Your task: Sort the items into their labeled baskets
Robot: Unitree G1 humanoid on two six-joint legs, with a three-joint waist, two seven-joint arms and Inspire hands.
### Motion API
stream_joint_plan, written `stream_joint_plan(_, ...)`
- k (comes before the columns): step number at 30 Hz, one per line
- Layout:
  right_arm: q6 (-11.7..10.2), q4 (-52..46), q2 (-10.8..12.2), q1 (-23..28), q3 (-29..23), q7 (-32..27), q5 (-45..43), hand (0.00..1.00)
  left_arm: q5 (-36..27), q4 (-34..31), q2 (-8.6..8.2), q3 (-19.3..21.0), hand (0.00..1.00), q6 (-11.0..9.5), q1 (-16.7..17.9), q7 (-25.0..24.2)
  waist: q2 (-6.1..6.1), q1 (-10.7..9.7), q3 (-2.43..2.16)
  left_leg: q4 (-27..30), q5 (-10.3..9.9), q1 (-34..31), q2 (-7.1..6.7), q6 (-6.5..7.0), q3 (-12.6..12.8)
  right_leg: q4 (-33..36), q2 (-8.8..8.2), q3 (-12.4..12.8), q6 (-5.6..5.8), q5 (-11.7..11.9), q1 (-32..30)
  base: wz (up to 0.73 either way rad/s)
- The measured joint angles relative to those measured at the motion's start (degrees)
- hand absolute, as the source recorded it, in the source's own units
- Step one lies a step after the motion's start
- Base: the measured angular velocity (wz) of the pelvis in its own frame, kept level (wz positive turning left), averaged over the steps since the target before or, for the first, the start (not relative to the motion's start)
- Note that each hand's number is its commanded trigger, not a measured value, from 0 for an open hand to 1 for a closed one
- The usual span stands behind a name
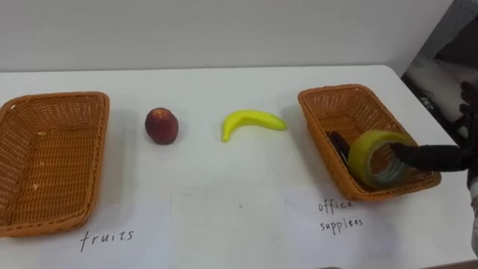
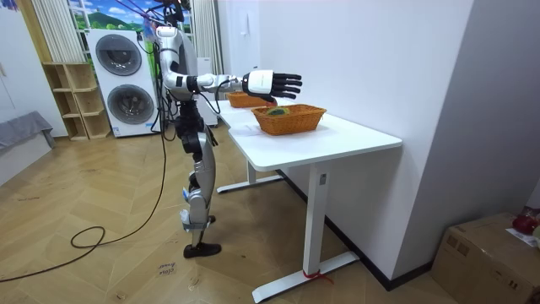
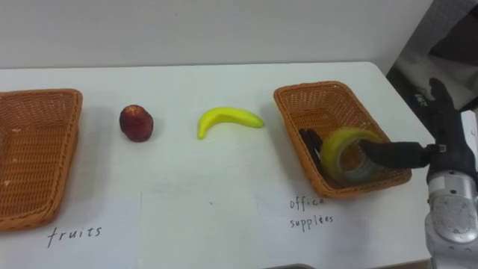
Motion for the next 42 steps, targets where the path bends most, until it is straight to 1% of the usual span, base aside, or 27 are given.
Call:
stream_joint_plan(5, 0.0, 0.0, 0.0, 0.0, -0.1, 0.0, -0.1, 0.0, -0.1, 0.0, 0.0, 0.0, 0.0, 0.0, -0.1, 0.0, 0.01, 0.1, 0.0, 0.0, -0.1, 0.0, 0.11, -0.09, 0.2, 0.0, 0.08, 0.0, -0.02, 0.0, -0.1, -0.01)
stream_joint_plan(16, 0.0, -0.6, 0.0, 0.0, 0.0, -0.5, -0.5, 0.0, -0.1, 0.0, 0.0, 0.0, 0.0, 0.2, 0.1, -0.2, -0.22, 1.4, -0.14, 0.0, -0.1, 0.1, 0.15, -0.12, 0.5, 0.0, 0.09, 0.0, -0.03, 0.0, -0.1, -0.01)
stream_joint_plan(24, 0.0, -5.6, 0.0, -0.1, 0.0, -2.1, -1.3, 0.0, 0.0, 0.0, 0.01, -0.1, 0.0, 0.4, 0.8, -0.2, -0.24, 1.8, -0.12, 0.0, -0.1, 0.1, 0.18, -0.12, 0.5, 0.1, 0.09, 0.0, -0.06, 0.0, -0.1, 0.0)
stream_joint_plan(27, 0.0, -6.4, 0.0, -0.1, 0.0, -2.7, -2.6, 0.0, 0.0, 0.2, -0.01, -0.2, 0.0, 0.4, 0.8, -0.2, -0.14, 2.1, 0.0, 0.0, -0.1, 0.4, 0.18, -0.13, 0.5, 0.1, 0.1, 0.0, -0.06, 0.0, 0.2, 0.0)
stream_joint_plan(34, 0.0, -7.3, 0.0, -0.4, 0.2, -3.7, -2.1, 0.0, 0.0, 1.1, -0.03, -1.3, 0.0, 0.5, 0.6, -0.4, -0.17, 3.1, 0.18, -0.4, -0.1, 0.5, 0.18, -0.14, 0.5, 0.0, 0.13, 0.1, -0.07, 0.0, 0.3, 0.0)
stream_joint_plan(37, 0.0, -7.3, 0.0, -2.2, 0.9, -3.7, -1.2, 0.0, 0.0, 1.1, -0.01, -1.4, 0.0, 0.6, 0.5, -0.6, -0.26, 3.1, 0.3, -0.5, -0.1, 0.5, 0.2, -0.16, 0.8, 0.0, 0.29, 0.9, -0.07, 0.0, 0.1, -0.08)
stream_joint_plan(39, 0.0, -7.4, 0.0, -4.8, 2.1, -3.7, -1.5, 0.0, 0.0, 1.0, 0.15, -2.0, 0.0, 0.7, 0.4, -0.7, -0.22, 3.0, 0.43, -0.5, -0.1, 0.4, 0.26, -0.18, 1.2, 0.1, 0.4, 1.5, -0.11, 0.1, -0.2, -0.11)
stream_joint_plan(42, 0.0, -7.8, 0.0, -7.0, 2.4, -3.7, -1.7, 0.0, 0.1, 1.0, 0.15, -2.0, 0.0, 0.9, -0.5, -1.4, -0.2, 3.4, 0.44, -0.4, -0.1, 0.5, 0.26, -0.18, 1.3, 0.1, 0.46, 1.7, -0.11, 0.1, -0.2, 0.0)
